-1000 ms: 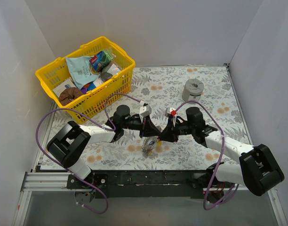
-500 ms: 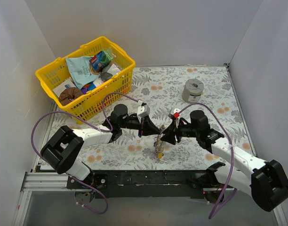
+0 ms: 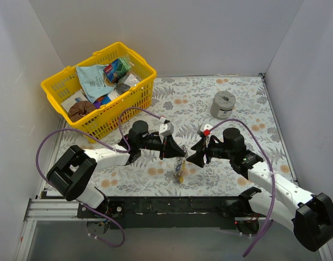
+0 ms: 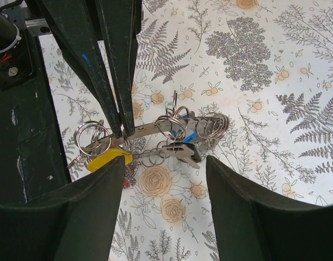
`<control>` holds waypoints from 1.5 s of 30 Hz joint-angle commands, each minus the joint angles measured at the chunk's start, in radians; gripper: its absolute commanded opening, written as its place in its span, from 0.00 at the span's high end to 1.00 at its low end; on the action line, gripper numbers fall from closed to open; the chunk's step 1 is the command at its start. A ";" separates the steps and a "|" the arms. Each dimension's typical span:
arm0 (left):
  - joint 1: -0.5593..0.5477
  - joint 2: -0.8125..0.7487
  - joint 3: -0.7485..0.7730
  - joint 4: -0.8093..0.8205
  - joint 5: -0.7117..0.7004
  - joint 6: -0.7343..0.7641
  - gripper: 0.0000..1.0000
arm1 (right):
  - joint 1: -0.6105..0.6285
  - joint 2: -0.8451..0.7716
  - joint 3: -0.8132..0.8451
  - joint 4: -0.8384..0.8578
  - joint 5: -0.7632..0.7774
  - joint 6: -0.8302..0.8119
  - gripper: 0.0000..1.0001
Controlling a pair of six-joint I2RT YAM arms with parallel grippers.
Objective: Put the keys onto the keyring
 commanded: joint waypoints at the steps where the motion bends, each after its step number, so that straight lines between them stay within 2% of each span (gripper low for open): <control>1: -0.003 -0.051 0.016 0.005 0.019 0.011 1.00 | -0.001 0.008 0.055 0.050 -0.023 0.010 0.33; 10: -0.003 -0.056 0.028 -0.012 0.022 0.014 1.00 | -0.001 0.046 0.082 0.123 -0.075 0.043 0.36; 22: -0.003 -0.049 0.048 -0.007 0.025 0.005 1.00 | -0.001 0.120 0.093 0.146 -0.178 0.053 0.57; 27: -0.003 -0.046 0.055 -0.015 0.030 0.005 1.00 | -0.001 0.145 0.115 0.166 -0.204 0.070 0.82; 29: -0.002 -0.049 0.055 -0.020 0.030 0.008 1.00 | -0.001 0.152 0.124 0.166 -0.216 0.070 0.98; 34: -0.003 -0.054 0.061 -0.061 0.025 0.030 1.00 | -0.001 0.146 0.127 0.157 -0.213 0.070 0.99; 39: -0.003 -0.053 0.085 -0.162 0.019 0.097 1.00 | -0.001 0.148 0.148 0.050 -0.195 0.013 0.99; 45: -0.003 -0.042 0.139 -0.322 -0.001 0.212 0.85 | -0.001 0.140 0.174 -0.096 -0.149 -0.075 0.99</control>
